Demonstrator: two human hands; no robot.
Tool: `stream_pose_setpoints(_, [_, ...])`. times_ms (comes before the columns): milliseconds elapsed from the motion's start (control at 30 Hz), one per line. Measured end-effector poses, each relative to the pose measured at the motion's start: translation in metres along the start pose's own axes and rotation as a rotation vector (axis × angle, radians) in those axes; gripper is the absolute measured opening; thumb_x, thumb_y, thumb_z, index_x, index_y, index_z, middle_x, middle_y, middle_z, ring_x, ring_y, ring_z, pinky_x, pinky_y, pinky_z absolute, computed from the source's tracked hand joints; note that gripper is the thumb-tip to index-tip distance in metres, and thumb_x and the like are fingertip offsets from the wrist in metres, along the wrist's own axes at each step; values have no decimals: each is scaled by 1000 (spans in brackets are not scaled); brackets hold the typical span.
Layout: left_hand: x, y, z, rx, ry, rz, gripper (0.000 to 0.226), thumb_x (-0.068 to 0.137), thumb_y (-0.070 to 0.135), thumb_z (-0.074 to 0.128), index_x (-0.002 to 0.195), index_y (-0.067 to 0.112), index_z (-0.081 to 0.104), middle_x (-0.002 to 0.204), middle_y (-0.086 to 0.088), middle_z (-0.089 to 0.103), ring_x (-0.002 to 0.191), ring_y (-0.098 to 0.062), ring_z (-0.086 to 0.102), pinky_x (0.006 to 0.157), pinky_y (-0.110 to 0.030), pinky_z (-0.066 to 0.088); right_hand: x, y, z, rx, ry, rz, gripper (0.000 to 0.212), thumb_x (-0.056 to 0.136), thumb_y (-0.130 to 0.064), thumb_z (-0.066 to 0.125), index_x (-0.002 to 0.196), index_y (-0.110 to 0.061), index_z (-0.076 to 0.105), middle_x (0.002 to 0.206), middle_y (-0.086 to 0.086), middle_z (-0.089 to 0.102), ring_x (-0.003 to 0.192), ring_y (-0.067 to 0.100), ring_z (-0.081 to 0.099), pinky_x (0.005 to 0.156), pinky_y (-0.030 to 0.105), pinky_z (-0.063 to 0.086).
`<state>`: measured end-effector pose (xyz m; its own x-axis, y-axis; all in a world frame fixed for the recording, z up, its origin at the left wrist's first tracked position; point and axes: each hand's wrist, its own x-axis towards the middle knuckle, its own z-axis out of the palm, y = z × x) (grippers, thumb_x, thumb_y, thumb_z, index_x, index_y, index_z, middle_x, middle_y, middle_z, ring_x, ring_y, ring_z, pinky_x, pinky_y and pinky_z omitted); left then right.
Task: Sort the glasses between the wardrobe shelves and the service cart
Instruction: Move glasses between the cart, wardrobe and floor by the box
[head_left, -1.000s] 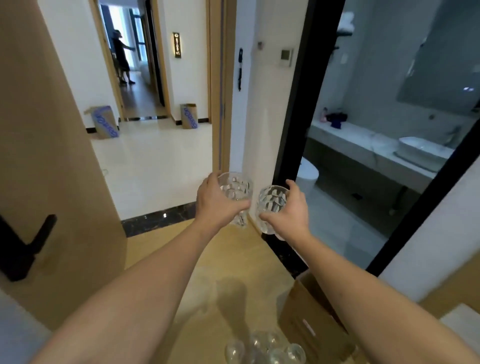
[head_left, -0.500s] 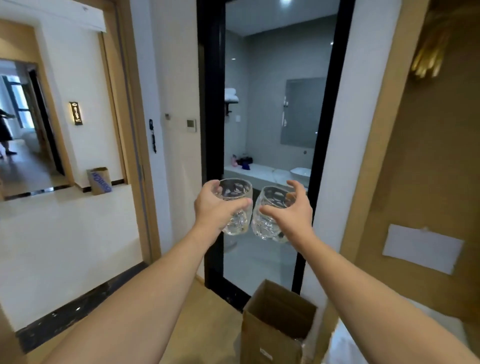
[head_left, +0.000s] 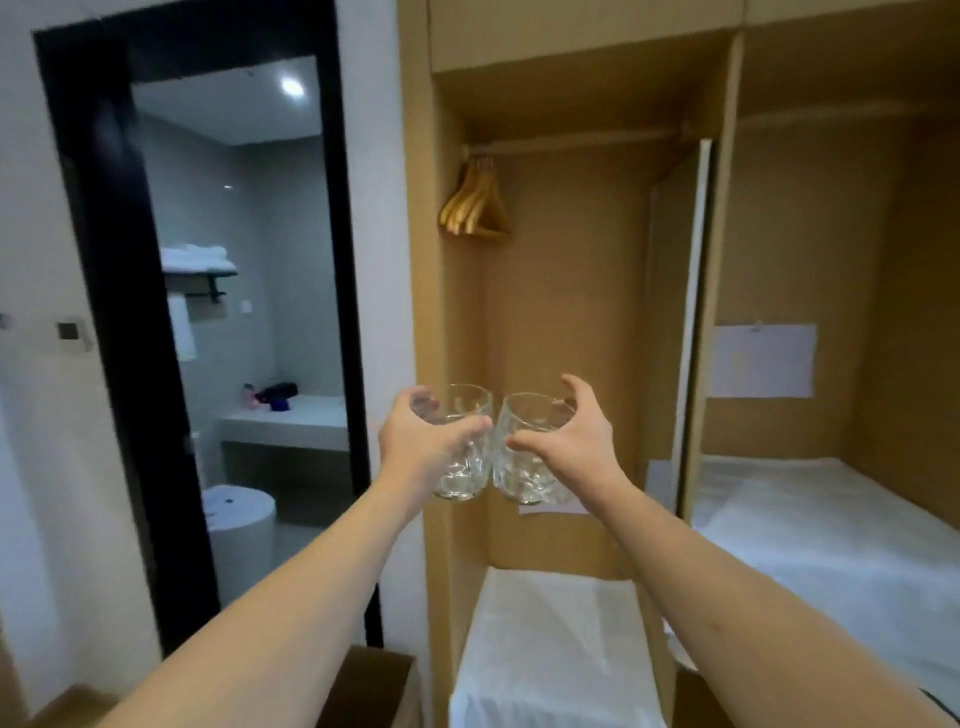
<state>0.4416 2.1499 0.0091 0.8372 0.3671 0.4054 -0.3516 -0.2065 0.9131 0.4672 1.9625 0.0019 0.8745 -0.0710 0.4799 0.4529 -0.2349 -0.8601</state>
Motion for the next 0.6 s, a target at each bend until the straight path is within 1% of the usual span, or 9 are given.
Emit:
stream_pose_setpoints(67, [-6,8,60,-42,-72,17,92,55,26,100,133,18,52,121,2,62,99,-7,63,67,-10,52,7,16,-58,-52,43,19,110,57,-27,95,150,-30,36,121,-5,54,103,5,55,80,13,43])
stream_pose_setpoints(133, [-14,15,119,-79,-142,19,94,55,21,100,135,14,52,124,-1,62,102,-13,64,60,-6,49,11,31,-115,-112,100,36,111,57,-27,96,151,-28,37,123,-4,55,109,10,56,90,20,48])
stream_pose_setpoints(200, [-22,20,174,-91,-224,16,95,53,26,101,135,18,53,126,0,62,109,-18,64,80,-21,56,11,47,-170,-173,162,59,111,55,-27,97,150,-27,39,122,-5,57,113,13,56,95,26,49])
stream_pose_setpoints(267, [-33,24,227,-99,-308,0,98,48,35,100,133,23,52,124,2,63,110,-19,63,95,-40,56,7,62,-222,-223,221,90,109,55,-27,96,149,-27,40,117,-13,57,110,10,59,88,18,49])
stream_pose_setpoints(300, [-39,26,252,-109,-350,-9,99,43,41,99,130,24,53,122,2,63,109,-19,64,95,-45,56,4,70,-247,-247,251,108,108,56,-27,96,148,-28,40,117,-15,56,110,9,58,86,17,49])
stream_pose_setpoints(400, [-58,32,327,-140,-488,-18,109,30,52,93,127,18,56,119,-1,67,105,-23,68,89,-52,58,-4,93,-317,-330,366,155,108,55,-29,96,148,-29,41,130,-7,55,120,16,55,99,34,52])
stream_pose_setpoints(433, [-64,32,352,-157,-539,-22,110,29,51,93,128,17,57,118,-1,68,105,-24,68,88,-52,59,-8,100,-339,-353,412,173,108,55,-30,97,147,-28,42,130,-6,55,119,16,55,97,34,53])
stream_pose_setpoints(533, [-83,30,424,-199,-683,-15,104,32,50,91,125,20,56,112,10,64,104,-15,66,85,-44,60,-20,120,-398,-415,539,229,106,53,-31,97,145,-28,44,123,-10,55,101,5,57,72,8,45])
stream_pose_setpoints(600, [-94,31,473,-217,-768,8,96,35,48,91,121,27,55,107,16,63,98,-6,64,73,-30,57,-26,133,-437,-470,631,274,102,51,-33,96,140,-31,48,120,-9,57,97,2,58,63,4,41])
